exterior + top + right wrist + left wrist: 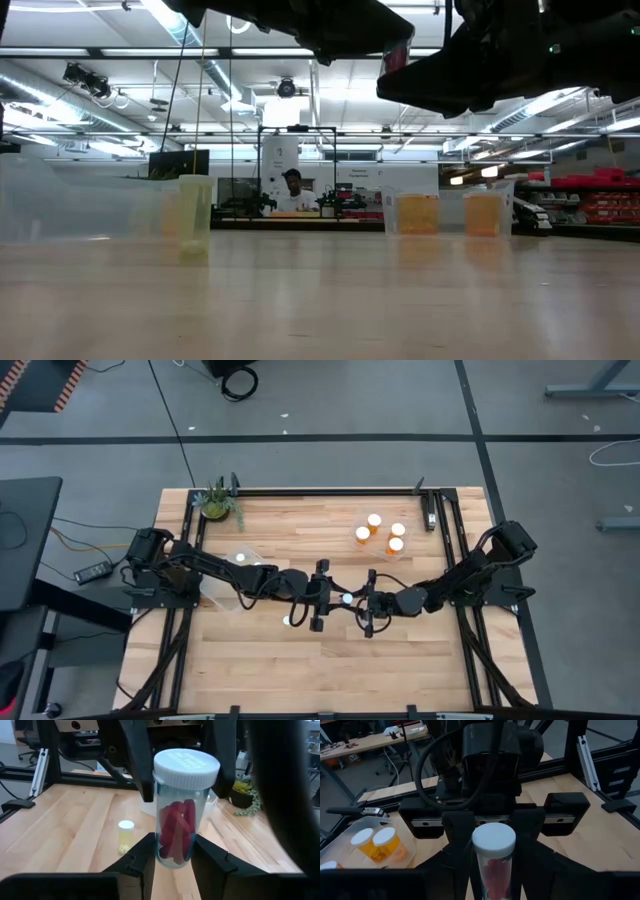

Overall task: Pick and place medicine bottles into bin by pill shape (circle, oval)
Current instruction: Put the small blue pill bottle into the left transparent bin

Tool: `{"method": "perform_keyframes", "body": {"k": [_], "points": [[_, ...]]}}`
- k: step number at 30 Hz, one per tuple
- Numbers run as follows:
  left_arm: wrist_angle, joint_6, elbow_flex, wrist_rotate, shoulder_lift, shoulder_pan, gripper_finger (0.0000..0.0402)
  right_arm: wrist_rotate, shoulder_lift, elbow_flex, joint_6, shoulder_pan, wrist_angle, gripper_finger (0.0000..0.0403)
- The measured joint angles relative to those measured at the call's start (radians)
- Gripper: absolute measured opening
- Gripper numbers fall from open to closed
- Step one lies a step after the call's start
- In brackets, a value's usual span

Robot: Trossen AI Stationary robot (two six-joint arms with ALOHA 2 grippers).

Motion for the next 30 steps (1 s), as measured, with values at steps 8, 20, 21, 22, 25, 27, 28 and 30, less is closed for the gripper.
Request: {"method": "perform_keyframes", "body": {"k": [8, 20, 21, 22, 25, 27, 28, 30], "points": [[-0.027, -0.007, 0.0, -0.001, 0.0, 0.0, 0.0148, 0.003, 0.0, 0.0, 0.016, 0.0, -0.029, 0.0122], [-0.263, -0.099, 0.023, -0.001, 0.0, 0.001, 0.0234, -0.001, 0.0, 0.0, 0.146, -0.007, -0.188, 0.0122], [-0.315, -0.111, 0.042, -0.001, 0.0, 0.001, 0.024, -0.007, 0.0, 0.003, 0.173, -0.013, -0.216, 0.0122], [-0.357, -0.12, 0.064, -0.001, 0.0, 0.001, 0.0246, -0.015, 0.0, 0.012, 0.201, -0.021, -0.258, 0.0122], [-0.423, -0.136, 0.103, -0.001, 0.0, 0.001, 0.0259, -0.05, 0.0, 0.065, 0.268, -0.049, -0.424, 0.0122], [-0.454, -0.137, 0.121, -0.001, 0.0, 0.001, 0.0265, -0.058, 0.0, 0.116, 0.277, -0.061, -0.539, 0.0122], [-0.465, -0.137, 0.132, -0.001, 0.0, 0.001, 0.0268, -0.061, 0.0, 0.144, 0.272, -0.061, -0.588, 0.0122], [-0.484, -0.137, 0.14, -0.001, -0.001, 0.001, 0.0271, -0.065, 0.0, 0.19, 0.248, -0.058, -0.655, 0.0122]]}}
